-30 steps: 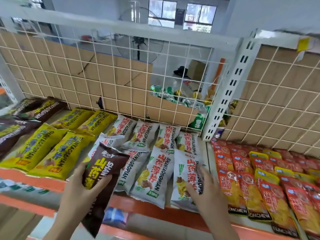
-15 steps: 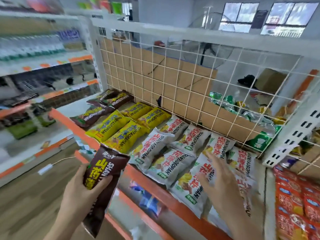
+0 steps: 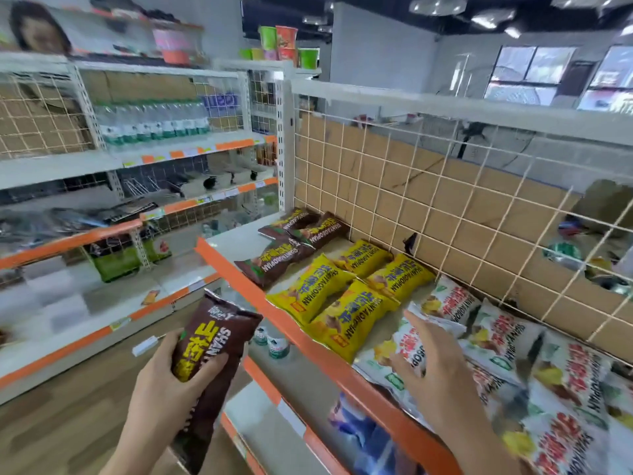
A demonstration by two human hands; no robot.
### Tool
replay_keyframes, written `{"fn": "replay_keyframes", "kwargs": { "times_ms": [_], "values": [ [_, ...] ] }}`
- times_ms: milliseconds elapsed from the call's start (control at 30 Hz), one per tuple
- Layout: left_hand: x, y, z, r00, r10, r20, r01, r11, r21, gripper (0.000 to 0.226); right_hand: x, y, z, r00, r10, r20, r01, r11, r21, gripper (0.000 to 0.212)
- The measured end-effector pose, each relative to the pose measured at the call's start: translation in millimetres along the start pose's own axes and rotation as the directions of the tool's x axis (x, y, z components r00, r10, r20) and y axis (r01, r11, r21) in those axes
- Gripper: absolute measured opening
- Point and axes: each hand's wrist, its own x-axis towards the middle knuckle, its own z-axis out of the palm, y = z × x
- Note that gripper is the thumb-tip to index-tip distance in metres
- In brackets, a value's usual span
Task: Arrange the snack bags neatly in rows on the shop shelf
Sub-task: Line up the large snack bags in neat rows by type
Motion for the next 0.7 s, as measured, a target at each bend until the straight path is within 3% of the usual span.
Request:
{"fn": "replay_keyframes", "kwargs": {
  "times_ms": [67,300,467,700],
  "values": [
    [26.2,-11.5,-10.2,1.0,-0.005,0.023,0.006,1.0,-0.018,0.075,11.5,-15.5,14.9,1.0,0.015,-0.022,-0.015,1.0,-0.002,0.059],
    [100.5,-29.4,-30.6,0.994,0.046,0.097,-0.04,0.997,-0.063,0.049,42.3,-58.7,62.0,0.996,0.047,-0.072,-0.047,0.999,0.002,0.051],
    [135.0,-41.8,-25.6,0.989,0.046,0.144,-0.034,0.996,-0.085,0.035,63.6,-70.5,84.4,0.996,0.089,-0.029,-0.09,0.996,-0.014,0.057],
    [185.5,-38.3,0.2,0.98,0.028,0.195,-0.005,0.993,-0.117,0.033,113.5,-63.7,108.7,0.995,0.087,-0.043,-0.09,0.995,-0.052,0.053]
  ]
}}
